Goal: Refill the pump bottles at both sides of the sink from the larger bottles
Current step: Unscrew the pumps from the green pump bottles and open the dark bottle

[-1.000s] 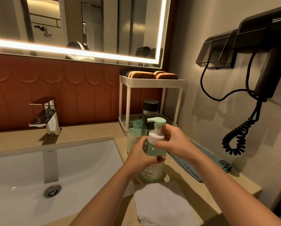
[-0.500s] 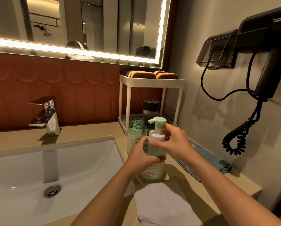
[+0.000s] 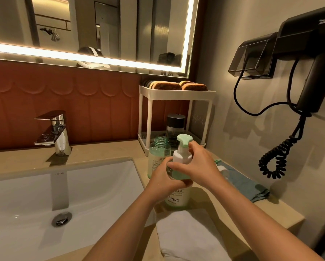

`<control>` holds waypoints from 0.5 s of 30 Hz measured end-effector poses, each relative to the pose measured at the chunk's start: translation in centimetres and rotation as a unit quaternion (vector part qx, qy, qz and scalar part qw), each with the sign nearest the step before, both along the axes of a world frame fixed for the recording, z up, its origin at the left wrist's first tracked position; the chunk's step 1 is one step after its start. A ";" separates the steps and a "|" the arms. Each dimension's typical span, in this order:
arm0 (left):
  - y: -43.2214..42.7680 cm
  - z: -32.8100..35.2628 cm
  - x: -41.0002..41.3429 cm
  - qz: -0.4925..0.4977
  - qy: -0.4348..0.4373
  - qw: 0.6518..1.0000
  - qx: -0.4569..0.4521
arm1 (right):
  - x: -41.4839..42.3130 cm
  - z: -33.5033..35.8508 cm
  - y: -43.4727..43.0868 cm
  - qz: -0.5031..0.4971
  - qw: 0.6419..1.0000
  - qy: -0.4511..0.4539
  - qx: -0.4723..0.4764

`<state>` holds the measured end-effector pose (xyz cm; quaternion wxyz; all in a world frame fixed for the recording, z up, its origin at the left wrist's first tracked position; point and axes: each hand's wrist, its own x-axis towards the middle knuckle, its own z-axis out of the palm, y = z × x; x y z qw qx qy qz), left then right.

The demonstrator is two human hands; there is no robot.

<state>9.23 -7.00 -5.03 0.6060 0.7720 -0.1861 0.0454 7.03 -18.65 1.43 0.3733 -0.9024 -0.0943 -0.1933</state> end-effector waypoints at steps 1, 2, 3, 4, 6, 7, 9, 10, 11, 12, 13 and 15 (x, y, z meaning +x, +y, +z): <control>0.0 0.0 0.0 0.002 0.001 1.000 0.001 | 0.0 -0.1 0.1 -0.002 1.000 -0.004 0.007; 0.0 0.0 0.1 0.002 0.002 1.000 0.002 | 0.0 -0.1 0.0 0.002 1.000 -0.007 0.014; 0.1 0.0 0.1 0.002 0.003 1.000 0.003 | 0.0 0.0 -0.2 0.012 1.000 -0.008 0.020; 0.1 0.0 0.0 0.000 0.003 1.000 0.004 | 0.0 0.2 -0.4 0.026 0.999 -0.008 0.025; 0.2 0.1 0.0 -0.002 0.003 1.000 0.004 | -0.2 0.5 -0.8 0.057 0.998 0.000 0.023; 0.2 0.1 0.0 -0.003 0.002 1.000 0.003 | -0.3 0.7 -0.9 0.072 0.997 0.007 0.023; 0.2 0.0 0.0 -0.007 0.001 1.000 -0.001 | -0.2 0.8 -1.3 0.095 0.995 0.013 0.035; 0.3 0.0 0.0 -0.009 0.001 1.000 -0.002 | -0.1 0.7 -1.4 0.102 0.994 0.017 0.041; 0.3 0.0 0.0 -0.011 0.001 1.000 -0.004 | -0.1 0.6 -1.5 0.110 0.993 0.023 0.047; 0.3 0.0 0.0 -0.014 0.001 1.000 -0.005 | 0.0 0.5 -1.7 0.123 0.990 0.030 0.058; 0.3 -0.1 0.0 -0.016 0.001 1.000 -0.006 | 0.0 0.4 -1.9 0.140 0.987 0.036 0.076; 0.3 -0.1 0.0 -0.016 0.002 1.000 -0.009 | 0.1 0.3 -2.2 0.172 0.978 0.040 0.109</control>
